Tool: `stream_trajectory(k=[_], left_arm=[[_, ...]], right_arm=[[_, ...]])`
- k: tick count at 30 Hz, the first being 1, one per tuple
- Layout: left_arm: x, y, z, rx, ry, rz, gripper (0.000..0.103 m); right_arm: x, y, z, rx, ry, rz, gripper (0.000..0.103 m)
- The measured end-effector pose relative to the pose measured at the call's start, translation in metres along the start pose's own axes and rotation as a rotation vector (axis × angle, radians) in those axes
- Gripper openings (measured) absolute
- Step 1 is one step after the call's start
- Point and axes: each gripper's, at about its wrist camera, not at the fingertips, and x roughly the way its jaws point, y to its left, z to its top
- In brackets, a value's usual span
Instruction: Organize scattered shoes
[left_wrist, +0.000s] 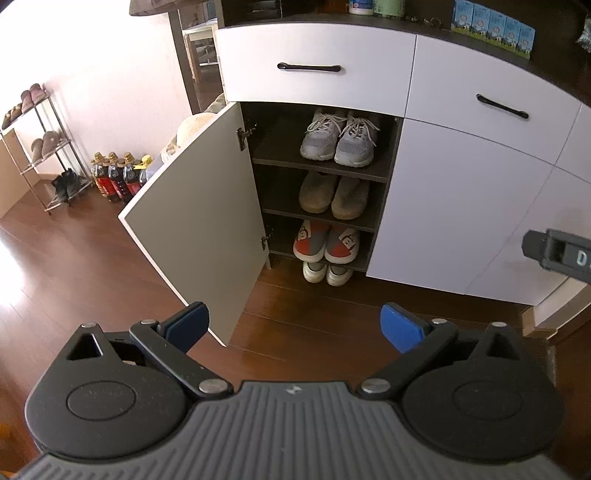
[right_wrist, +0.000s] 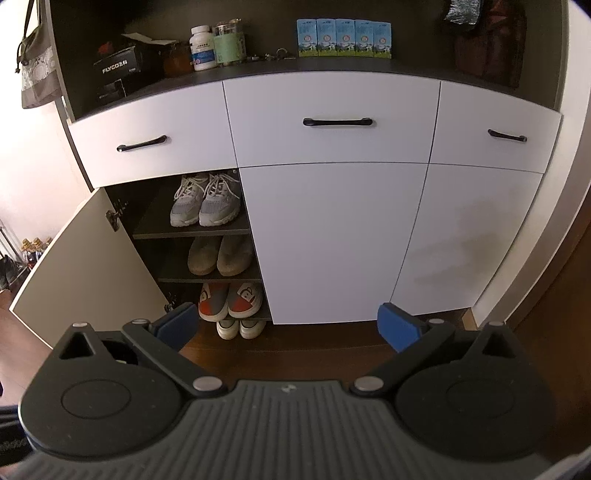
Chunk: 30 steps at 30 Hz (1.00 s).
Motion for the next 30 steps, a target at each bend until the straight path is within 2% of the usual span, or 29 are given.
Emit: stream_trajectory(k=[16,24,30], left_arm=[[0.044,-0.008,0.041,0.006,0.038,-0.033,0.1],[0.063,-0.008,0.058,-0.018,0.062,-0.02,0.1],[0.072,-0.015,0.065,0.007,0.052,-0.006,0.1]], right_arm=[[0.035,0.009,0.013,-0.022,0.049,-0.04,0.102],[0.052,0.009,0.015,-0.039,0.066,-0.028,0.102],[0.06,0.005,0.013,-0.059,0.072,-0.014,0.102]])
